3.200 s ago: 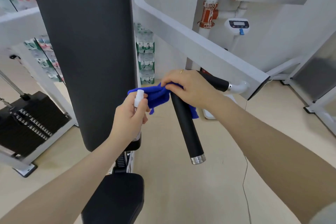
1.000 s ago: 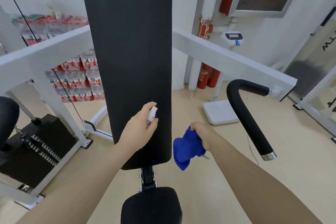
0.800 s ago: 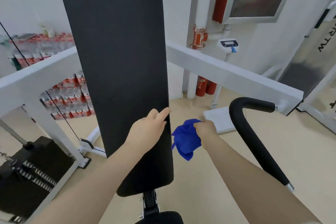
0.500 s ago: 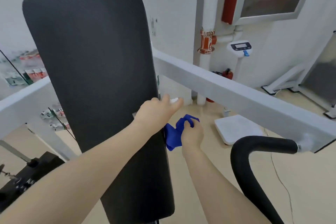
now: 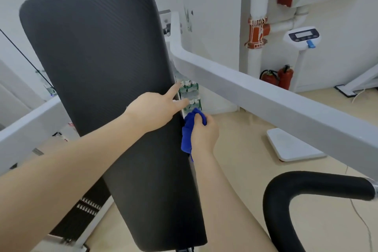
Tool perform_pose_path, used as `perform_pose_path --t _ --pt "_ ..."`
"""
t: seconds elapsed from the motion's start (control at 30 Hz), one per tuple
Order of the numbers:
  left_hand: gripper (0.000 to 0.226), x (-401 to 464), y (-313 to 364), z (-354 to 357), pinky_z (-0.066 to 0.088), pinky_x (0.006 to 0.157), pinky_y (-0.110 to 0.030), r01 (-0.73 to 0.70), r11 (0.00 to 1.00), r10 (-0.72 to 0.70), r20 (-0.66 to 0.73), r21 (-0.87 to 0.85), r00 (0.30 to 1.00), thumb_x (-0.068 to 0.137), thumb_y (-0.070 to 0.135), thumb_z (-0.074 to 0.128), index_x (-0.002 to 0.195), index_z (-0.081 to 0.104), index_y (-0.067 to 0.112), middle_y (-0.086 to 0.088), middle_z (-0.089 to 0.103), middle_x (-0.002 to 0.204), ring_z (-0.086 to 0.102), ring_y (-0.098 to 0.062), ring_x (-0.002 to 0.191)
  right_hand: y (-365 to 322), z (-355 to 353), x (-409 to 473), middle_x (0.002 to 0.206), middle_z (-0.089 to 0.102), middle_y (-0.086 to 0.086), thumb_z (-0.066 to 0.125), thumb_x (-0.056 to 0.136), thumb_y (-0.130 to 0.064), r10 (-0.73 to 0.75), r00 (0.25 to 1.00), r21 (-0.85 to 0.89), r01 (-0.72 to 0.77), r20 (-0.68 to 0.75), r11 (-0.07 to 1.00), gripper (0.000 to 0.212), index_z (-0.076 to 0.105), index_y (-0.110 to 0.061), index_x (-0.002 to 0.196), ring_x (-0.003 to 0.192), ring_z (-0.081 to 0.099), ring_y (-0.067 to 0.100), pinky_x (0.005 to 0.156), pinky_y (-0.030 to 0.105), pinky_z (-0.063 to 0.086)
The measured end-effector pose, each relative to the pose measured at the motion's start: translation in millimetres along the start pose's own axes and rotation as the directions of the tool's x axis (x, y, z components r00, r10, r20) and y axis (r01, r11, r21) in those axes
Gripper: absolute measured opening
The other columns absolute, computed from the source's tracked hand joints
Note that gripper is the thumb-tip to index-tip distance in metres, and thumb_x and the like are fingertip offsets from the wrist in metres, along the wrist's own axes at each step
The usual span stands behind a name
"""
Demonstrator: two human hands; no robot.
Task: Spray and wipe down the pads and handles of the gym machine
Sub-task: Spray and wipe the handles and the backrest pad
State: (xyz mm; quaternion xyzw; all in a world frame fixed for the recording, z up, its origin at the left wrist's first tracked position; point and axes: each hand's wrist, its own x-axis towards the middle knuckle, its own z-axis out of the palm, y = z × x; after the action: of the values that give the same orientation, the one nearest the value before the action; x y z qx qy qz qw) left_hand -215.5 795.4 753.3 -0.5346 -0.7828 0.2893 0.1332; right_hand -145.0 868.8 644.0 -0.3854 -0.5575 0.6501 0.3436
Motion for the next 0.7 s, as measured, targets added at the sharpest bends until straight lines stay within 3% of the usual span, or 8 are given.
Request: perform_pose_path --t 0.13,0.2,0.27,0.33,0.4,0.5,0.6,0.7 --pt "0.052 6 3 1 0.052 0.048 -0.032 0.01 1.0 -0.01 0.01 -0.001 1.0 0.091 0.01 0.042 0.136 0.021 0.025 -0.014 0.005 0.154 0.054 -0.019 0.052 -3 6 1 0.098 0.056 -0.001 0.043 0.096 -0.013 -0.009 0.998 0.026 0.008 0.058 1.0 0.019 0.059 -0.009 0.105 0.086 0.052 0.009 0.074 0.016 0.041" --pt "0.051 6 3 1 0.049 0.046 -0.031 0.009 1.0 -0.009 0.018 0.01 1.0 0.092 0.01 0.043 0.137 0.024 0.024 -0.013 0.012 0.152 0.049 -0.018 0.049 -1 16 0 0.122 0.049 0.004 0.045 0.095 -0.015 -0.028 0.998 0.042 0.026 0.065 0.999 0.018 0.059 -0.008 0.105 0.11 0.05 0.018 0.099 0.033 0.04" --pt "0.051 7 3 2 0.044 0.042 -0.03 0.009 1.0 -0.01 0.027 0.029 1.0 0.092 0.011 0.044 0.137 0.025 0.024 -0.012 0.017 0.15 0.042 -0.015 0.045 -2 22 -1 0.14 0.038 0.004 0.042 0.097 -0.022 -0.005 0.996 -0.008 0.005 0.088 1.0 0.018 0.058 -0.014 0.103 0.129 0.038 0.021 0.11 0.045 0.028" --pt "0.051 7 4 0 0.045 0.044 -0.03 -0.004 0.999 0.003 0.031 0.038 1.0 0.093 0.01 0.043 0.138 0.025 0.024 -0.011 0.021 0.147 0.041 -0.015 0.046 3 19 4 0.128 0.049 0.006 0.037 0.099 -0.026 0.024 0.983 0.005 -0.025 0.184 1.0 0.014 0.05 -0.024 0.094 0.116 0.048 0.018 0.102 0.039 0.035" --pt "0.049 5 3 -1 0.044 0.045 -0.03 -0.009 1.0 0.008 0.021 0.028 1.0 0.093 0.01 0.04 0.139 0.025 0.023 -0.009 0.022 0.146 0.039 -0.014 0.046 5 12 5 0.098 0.053 0.003 0.036 0.1 -0.024 0.045 0.956 0.097 -0.077 0.291 0.992 0.009 0.043 -0.021 0.096 0.082 0.052 0.009 0.072 0.018 0.042" --pt "0.048 1 1 3 0.04 0.044 -0.029 -0.01 1.0 0.01 -0.049 0.003 0.999 0.092 0.009 0.041 0.135 0.025 0.023 -0.01 0.017 0.15 0.038 -0.014 0.046 11 5 2 0.08 0.045 -0.007 0.038 0.1 -0.02 0.066 0.968 -0.011 -0.065 0.242 0.998 0.008 0.041 -0.013 0.104 0.067 0.044 0.003 0.054 0.002 0.036" --pt "0.064 -18 -7 11 0.03 0.035 -0.022 0.022 0.998 -0.037 -0.255 -0.064 0.966 0.08 0.007 0.06 0.137 0.034 0.021 -0.016 0.026 0.151 0.037 -0.015 0.038 12 11 -1 0.082 0.05 -0.003 0.035 0.1 -0.024 0.046 0.992 -0.137 -0.029 0.121 0.99 0.021 0.047 -0.008 0.105 0.076 0.052 0.013 0.066 0.016 0.037" --pt "0.069 -44 -17 18 0.02 0.033 -0.018 0.135 0.977 -0.196 -0.452 -0.165 0.87 0.072 0.013 0.069 0.136 0.043 0.006 -0.022 0.036 0.145 0.033 -0.019 0.033 -17 23 3 0.09 0.055 0.001 0.038 0.099 -0.024 -0.031 0.989 -0.066 0.041 0.145 0.997 0.013 0.048 -0.017 0.095 0.082 0.054 0.017 0.07 0.026 0.039"
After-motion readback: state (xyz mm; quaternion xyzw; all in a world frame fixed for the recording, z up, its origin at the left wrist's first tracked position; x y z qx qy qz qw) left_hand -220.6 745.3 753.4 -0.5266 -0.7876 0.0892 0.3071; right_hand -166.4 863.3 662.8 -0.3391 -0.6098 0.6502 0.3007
